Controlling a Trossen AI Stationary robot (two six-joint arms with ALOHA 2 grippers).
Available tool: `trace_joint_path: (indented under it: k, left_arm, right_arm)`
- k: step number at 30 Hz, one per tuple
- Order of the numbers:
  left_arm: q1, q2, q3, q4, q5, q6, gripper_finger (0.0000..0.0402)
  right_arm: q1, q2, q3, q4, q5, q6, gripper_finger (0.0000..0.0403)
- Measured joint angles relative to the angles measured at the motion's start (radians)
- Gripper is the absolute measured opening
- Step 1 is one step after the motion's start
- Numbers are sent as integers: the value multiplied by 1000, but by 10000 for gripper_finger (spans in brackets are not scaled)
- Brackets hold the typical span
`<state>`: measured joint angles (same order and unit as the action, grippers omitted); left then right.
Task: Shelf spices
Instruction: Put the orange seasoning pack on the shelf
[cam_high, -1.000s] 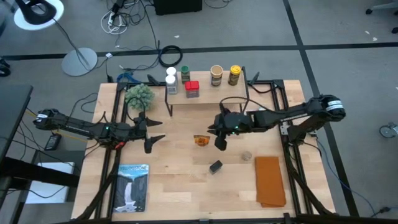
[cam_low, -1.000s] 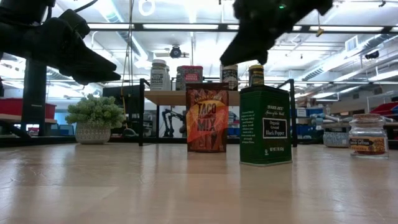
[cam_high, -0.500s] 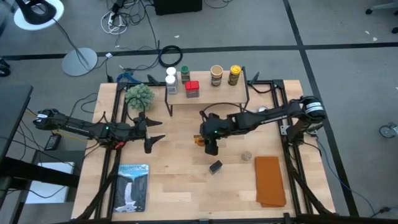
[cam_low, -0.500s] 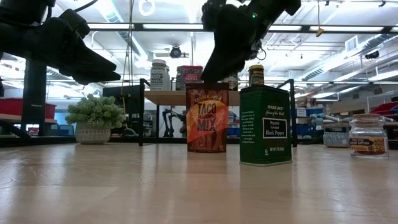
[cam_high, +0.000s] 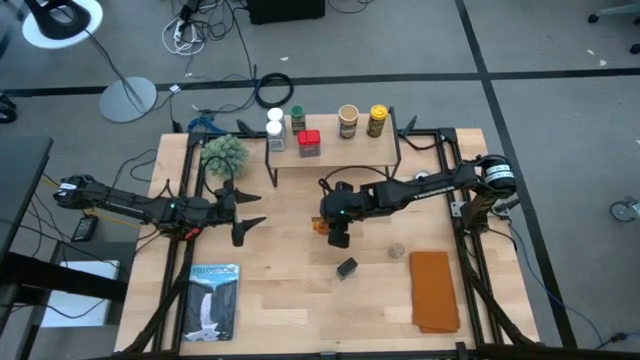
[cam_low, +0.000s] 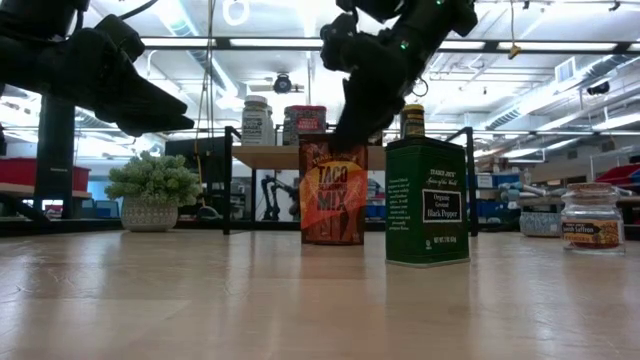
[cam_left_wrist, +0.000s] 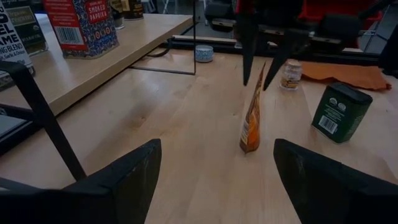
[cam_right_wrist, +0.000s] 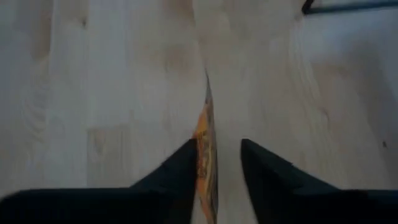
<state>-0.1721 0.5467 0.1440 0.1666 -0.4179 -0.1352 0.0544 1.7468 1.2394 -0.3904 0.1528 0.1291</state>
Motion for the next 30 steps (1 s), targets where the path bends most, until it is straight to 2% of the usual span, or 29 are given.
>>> trace_joint_path:
  k: [4,6,11,16,21,30]
  left_arm:
    - [0,0,0,0,0,0,317]
    - [0,0,0,0,0,0,317]
    - [0,0,0,0,0,0,317]
    - [0,0,0,-1,0,0,317]
    - [0,0,0,-1,0,0,317]
    - [0,0,0,-2,3,0,317]
  right_arm:
    - [0,0,-1,-30,-13,-9,27]
    - [0,-3,-1,-47,-15,-18,10]
    - [0,-30,30,-88,-17,-10,3]
    - [-2,-74,127,-209,-14,-33,2]
    - [-24,-140,218,-355,34,-63,1]
    - [-173,-406,181,-431,36,-143,1]
